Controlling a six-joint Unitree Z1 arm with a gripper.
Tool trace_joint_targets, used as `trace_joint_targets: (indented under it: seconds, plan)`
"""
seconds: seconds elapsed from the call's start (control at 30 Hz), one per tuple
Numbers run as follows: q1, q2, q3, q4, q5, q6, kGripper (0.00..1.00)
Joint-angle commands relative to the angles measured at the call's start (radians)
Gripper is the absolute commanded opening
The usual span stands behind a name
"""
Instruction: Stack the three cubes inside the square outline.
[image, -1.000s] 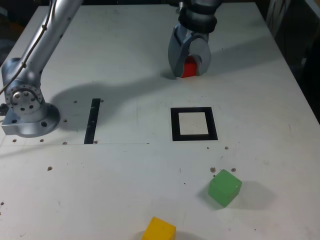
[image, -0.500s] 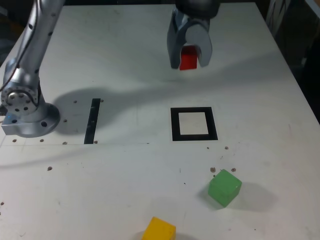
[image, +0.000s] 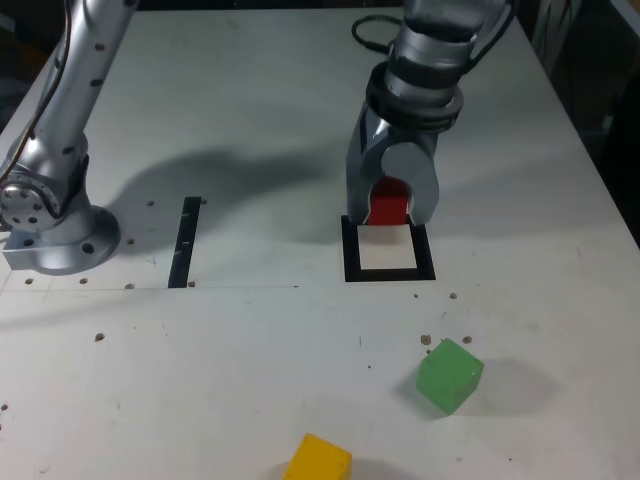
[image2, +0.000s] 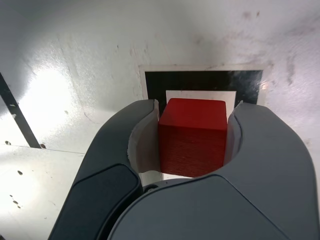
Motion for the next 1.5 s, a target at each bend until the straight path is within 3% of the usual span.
trace_joint_targets:
  seconds: [0.0, 0.73, 0.87, 1.2, 1.47]
  plan:
    - [-0.004, 0.001, 0.018, -0.017, -0.006, -0.002, 0.39]
    - [-0.017, 0.001, 0.103, -0.107, -0.027, -0.009, 0.4]
    - [-0.021, 0.004, 0.105, -0.115, -0.03, -0.009, 0.5]
    - [-0.024, 0.013, 0.099, -0.099, -0.03, -0.006, 0.87]
    - [-0.046, -0.046, 0.051, 0.003, 0.019, -0.02, 0.98]
